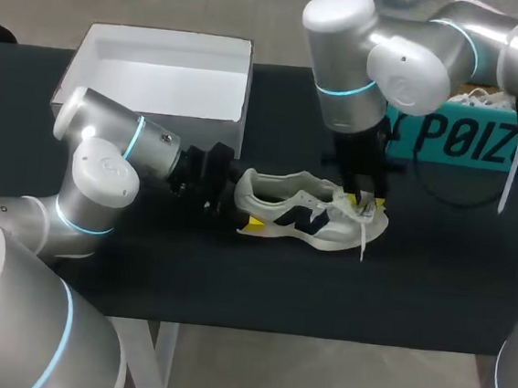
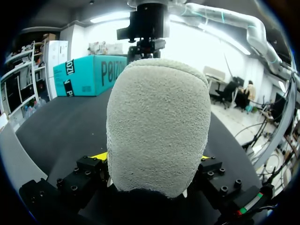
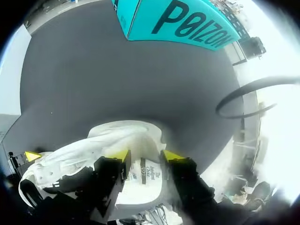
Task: Take the shoe out of the shoebox, open the shoe tongue, remove and reinsert the insole, then place the shoe into the shoebox
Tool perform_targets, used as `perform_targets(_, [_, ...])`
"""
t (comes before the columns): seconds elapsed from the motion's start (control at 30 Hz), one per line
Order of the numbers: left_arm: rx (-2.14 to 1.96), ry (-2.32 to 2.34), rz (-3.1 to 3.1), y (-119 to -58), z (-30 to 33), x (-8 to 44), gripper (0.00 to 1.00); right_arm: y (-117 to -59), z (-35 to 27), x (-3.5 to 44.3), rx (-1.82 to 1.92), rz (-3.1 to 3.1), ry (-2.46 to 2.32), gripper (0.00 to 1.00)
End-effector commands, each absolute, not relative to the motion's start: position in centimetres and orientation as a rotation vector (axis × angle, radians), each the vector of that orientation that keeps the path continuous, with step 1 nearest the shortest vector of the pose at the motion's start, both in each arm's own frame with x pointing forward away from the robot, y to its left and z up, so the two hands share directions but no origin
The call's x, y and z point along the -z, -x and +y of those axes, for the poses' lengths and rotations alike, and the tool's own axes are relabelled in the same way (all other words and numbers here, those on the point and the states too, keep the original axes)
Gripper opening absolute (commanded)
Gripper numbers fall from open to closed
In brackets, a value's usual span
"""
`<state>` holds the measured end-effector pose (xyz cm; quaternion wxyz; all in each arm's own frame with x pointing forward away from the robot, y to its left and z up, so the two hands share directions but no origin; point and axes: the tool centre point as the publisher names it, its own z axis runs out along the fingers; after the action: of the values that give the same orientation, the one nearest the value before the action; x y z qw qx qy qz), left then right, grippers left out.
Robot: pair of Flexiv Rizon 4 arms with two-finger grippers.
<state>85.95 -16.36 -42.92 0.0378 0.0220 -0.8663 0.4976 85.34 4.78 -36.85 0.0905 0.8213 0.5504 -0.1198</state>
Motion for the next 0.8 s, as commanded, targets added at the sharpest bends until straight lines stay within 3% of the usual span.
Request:
perform_targets(0.03, [-1.527, -0.067, -2.659, -85.9, -16.4, 42.9, 0.0, -84.8, 4.9, 33.4, 0.264, 1.801, -2.392, 1.0])
perform_targets(0.2, [-1.527, -0.067, -2.659, -85.9, -16.4, 42.9, 0.0, -84.3, 7.1, 28.5, 0.196, 2.191, -2.033, 1.0])
perform_targets(0.43, [-1.527, -0.067, -2.659, -85.9, -16.4, 42.9, 0.0, -82.5, 9.2, 25.0, -0.096, 3.152, -1.103, 1.0])
perform_targets(0.8, [-1.527, -0.067, -2.659, -85.9, -16.4, 42.9, 0.0, -81.9, 9.9, 26.2, -0.051, 3.188, -0.976, 1.0])
